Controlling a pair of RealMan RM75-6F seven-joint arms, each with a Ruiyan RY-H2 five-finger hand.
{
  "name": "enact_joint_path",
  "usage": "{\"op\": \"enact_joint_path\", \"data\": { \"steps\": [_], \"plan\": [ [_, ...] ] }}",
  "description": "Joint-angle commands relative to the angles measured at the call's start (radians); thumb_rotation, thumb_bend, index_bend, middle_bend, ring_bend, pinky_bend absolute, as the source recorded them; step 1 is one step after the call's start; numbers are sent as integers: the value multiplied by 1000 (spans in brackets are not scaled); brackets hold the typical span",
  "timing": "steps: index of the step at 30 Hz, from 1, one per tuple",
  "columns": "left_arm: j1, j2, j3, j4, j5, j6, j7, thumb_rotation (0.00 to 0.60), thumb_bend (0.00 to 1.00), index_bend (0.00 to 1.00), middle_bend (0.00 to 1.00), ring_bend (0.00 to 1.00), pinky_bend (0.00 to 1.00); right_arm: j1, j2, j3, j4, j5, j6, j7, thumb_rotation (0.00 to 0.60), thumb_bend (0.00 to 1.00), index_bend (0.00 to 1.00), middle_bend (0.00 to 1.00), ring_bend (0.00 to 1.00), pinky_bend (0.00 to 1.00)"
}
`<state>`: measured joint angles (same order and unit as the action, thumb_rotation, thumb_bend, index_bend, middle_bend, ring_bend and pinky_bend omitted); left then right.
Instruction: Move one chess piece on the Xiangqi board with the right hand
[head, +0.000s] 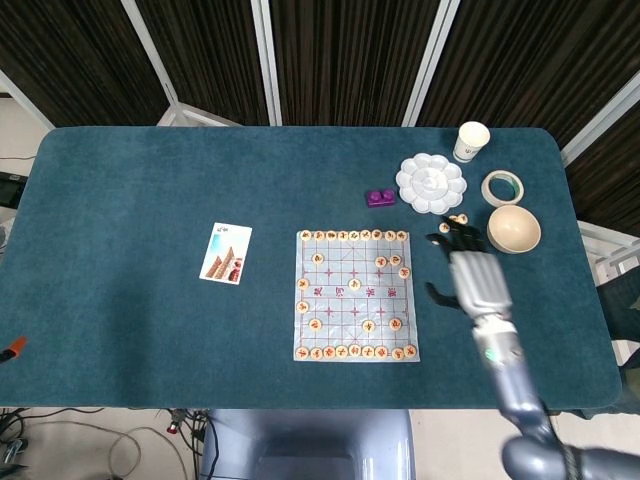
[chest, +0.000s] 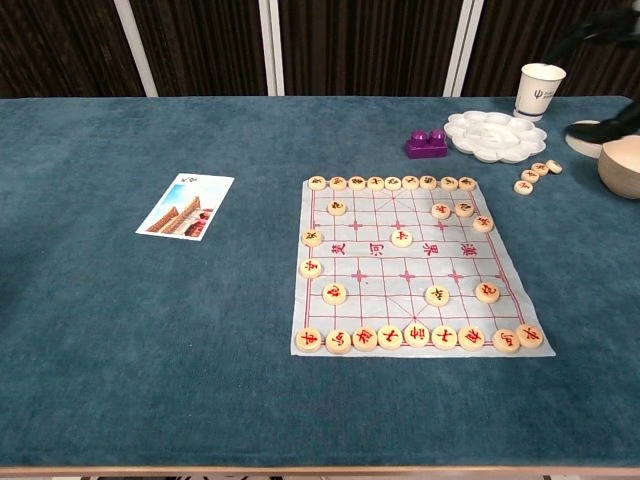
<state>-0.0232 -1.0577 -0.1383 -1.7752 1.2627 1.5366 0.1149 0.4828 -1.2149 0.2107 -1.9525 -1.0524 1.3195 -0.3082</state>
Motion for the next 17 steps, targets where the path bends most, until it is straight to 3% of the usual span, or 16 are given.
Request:
{"op": "enact_joint_path", "data": {
  "steps": [1,4,9,13,17],
  "plan": [
    [-1,-2,3,-2,1,-4,6,600,0,79,0,0,14,-238,126,-168,-34,-293,200,283,600,379,211,0,0,18],
    [-3,-4,4,-3,3,-7,8,600,0,79,0,0,14,-316,124,-245,25,-432,280,337,600,378,210,0,0,18],
    [-2,-2,3,-1,4,-4,-1,600,0,79,0,0,14,-405,48,-325,148,-582,374,288,600,378,210,0,0,18],
    [0,5,-3,3,-4,-5,-19,600,0,79,0,0,14,-440,-23,-325,245,-617,400,242,600,378,198,0,0,18],
    [0,9,-6,7,-8,-8,-32,600,0,79,0,0,14,-444,-39,-302,294,-623,405,220,600,378,187,0,0,18]
  ]
}}
